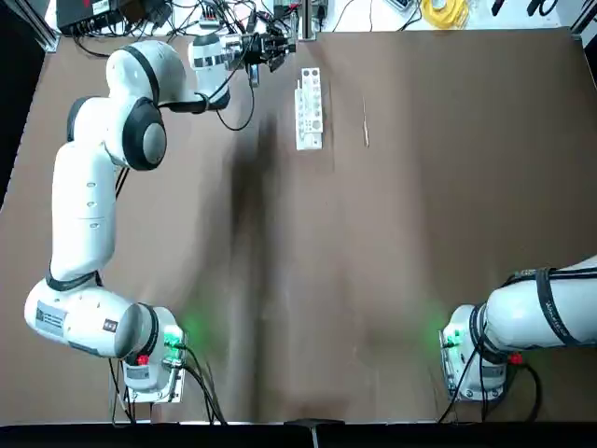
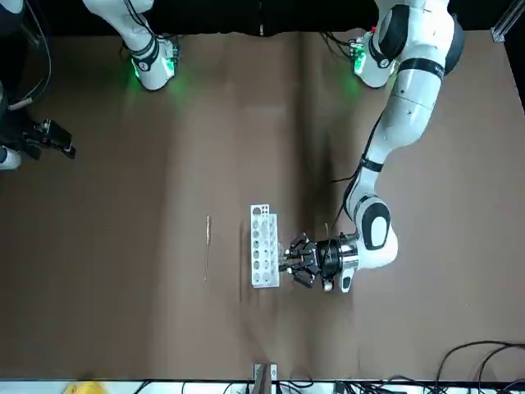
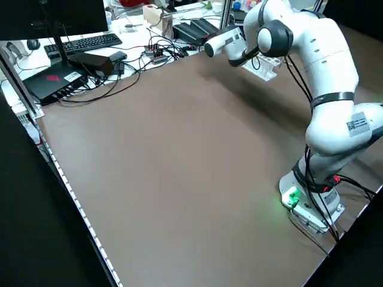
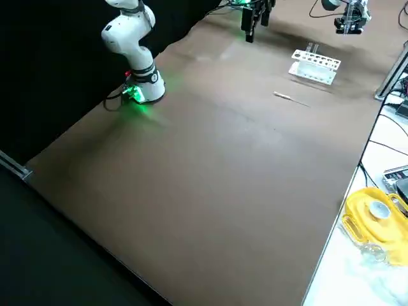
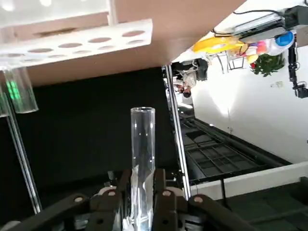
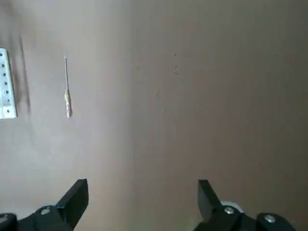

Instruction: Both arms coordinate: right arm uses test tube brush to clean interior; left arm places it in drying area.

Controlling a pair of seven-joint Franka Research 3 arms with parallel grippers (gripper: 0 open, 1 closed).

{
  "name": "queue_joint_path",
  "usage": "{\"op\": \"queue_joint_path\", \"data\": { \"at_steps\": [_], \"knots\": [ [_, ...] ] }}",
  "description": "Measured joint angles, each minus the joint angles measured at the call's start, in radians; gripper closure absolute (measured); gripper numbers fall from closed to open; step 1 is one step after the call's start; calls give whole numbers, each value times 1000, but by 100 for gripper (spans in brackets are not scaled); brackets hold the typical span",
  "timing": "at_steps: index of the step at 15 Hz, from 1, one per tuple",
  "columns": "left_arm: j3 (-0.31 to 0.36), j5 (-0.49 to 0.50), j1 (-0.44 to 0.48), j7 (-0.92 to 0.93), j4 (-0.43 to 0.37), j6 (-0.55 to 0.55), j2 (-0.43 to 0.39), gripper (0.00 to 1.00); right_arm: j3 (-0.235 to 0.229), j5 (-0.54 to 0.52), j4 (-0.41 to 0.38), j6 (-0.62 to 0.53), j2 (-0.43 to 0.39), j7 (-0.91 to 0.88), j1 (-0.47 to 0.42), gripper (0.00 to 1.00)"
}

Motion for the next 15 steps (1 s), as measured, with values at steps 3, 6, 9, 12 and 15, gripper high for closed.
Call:
{"op": "queue_joint_path", "data": {
  "at_steps": [3,6,9,12,15],
  "knots": [
    [0,-20,-1,-1,0,0,3,77,0,0,0,0,1,0,0,0],
    [0,-50,-6,-1,1,0,16,77,0,0,0,0,1,0,0,0],
    [0,-84,-10,1,3,16,30,77,0,0,0,0,1,0,0,0],
    [2,-90,-8,1,11,47,49,77,0,0,0,-1,2,0,0,0],
    [2,-150,-12,21,39,49,92,77,0,0,-1,-1,3,0,0,0]
  ]
}}
